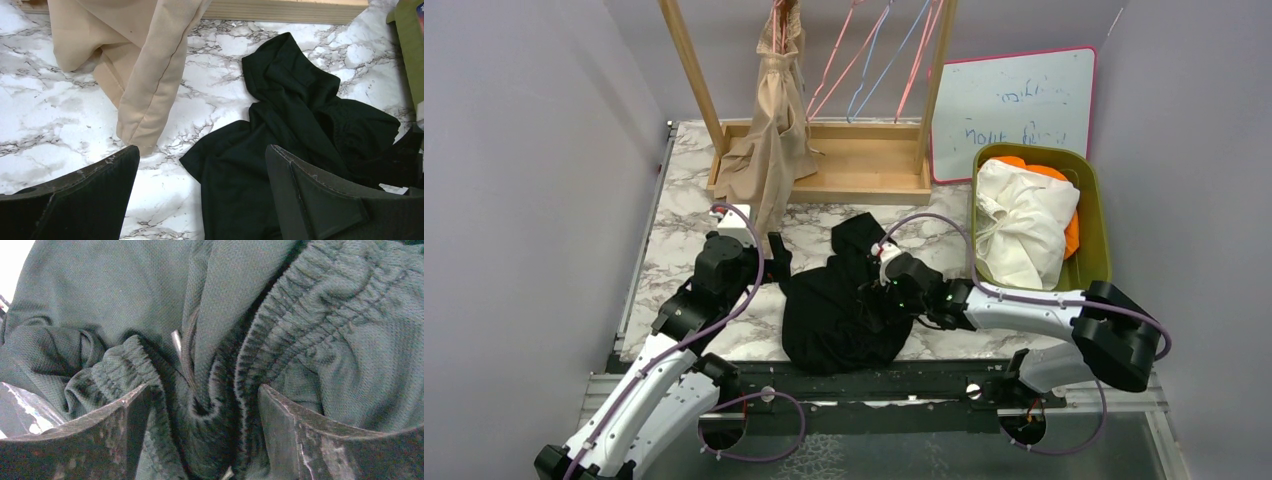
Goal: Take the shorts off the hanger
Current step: Pick up the shorts at the center of the board, then place the shorts in the basket.
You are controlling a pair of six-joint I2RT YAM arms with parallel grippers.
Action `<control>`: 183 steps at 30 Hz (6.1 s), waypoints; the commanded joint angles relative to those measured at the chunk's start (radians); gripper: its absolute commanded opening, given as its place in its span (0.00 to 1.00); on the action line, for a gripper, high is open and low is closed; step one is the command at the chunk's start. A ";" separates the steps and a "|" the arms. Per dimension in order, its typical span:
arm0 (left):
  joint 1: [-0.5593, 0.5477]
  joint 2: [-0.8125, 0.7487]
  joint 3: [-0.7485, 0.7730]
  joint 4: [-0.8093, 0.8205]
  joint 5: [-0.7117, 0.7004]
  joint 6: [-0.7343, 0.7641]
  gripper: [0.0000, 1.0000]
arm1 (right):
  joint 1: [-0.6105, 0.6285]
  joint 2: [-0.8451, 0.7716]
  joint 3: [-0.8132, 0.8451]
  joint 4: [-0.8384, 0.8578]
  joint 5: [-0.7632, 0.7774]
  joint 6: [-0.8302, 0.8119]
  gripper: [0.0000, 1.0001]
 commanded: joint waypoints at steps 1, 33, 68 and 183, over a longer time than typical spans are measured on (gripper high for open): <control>0.005 0.007 0.019 0.006 -0.017 -0.006 0.99 | 0.004 0.054 0.059 -0.030 -0.056 0.023 0.88; 0.006 0.032 0.023 0.005 -0.033 -0.001 0.99 | 0.087 0.235 0.086 -0.205 0.544 0.304 0.03; 0.006 0.024 0.020 0.003 -0.022 -0.005 0.99 | 0.086 -0.478 0.529 -0.199 1.060 -0.375 0.01; 0.004 0.000 0.020 -0.003 -0.038 -0.010 0.99 | -1.063 -0.053 0.447 -0.395 0.065 -0.115 0.63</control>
